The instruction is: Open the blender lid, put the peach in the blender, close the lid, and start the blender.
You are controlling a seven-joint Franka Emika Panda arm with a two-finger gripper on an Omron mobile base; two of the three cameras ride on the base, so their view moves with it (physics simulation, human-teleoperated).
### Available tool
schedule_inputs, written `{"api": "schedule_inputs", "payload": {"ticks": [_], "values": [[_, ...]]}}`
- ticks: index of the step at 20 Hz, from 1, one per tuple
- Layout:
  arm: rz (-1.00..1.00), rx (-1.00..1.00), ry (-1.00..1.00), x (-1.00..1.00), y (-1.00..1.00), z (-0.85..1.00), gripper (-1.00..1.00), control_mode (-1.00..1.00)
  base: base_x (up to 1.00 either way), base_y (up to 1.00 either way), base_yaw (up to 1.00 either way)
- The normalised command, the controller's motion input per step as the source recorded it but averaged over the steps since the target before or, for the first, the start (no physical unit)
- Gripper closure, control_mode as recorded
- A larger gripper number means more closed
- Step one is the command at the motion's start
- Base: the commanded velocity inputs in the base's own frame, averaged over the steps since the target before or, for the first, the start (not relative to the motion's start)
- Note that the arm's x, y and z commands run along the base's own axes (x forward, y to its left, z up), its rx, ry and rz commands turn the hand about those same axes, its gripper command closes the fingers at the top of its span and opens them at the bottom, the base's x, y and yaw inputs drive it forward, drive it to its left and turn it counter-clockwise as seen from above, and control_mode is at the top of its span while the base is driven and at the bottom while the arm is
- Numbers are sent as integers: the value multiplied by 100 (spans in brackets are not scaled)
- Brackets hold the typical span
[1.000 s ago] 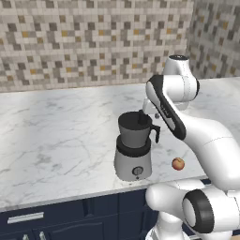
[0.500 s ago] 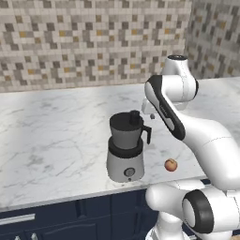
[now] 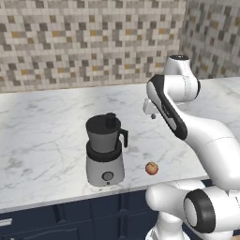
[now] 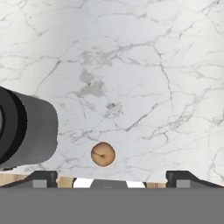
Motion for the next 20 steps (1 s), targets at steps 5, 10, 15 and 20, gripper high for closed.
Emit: {"api": "schedule_inputs", "payload": {"ticks": [5,10,15,20], "values": [[0,0,0,0,0,0,-100,100,15,-6,0],[0,0,0,0,0,0,-100,100,0,0,0],[0,0,0,0,0,3,-100,-100,0,0,0],[0,0,0,-32,64,70,-100,-100,0,0,0]]}}
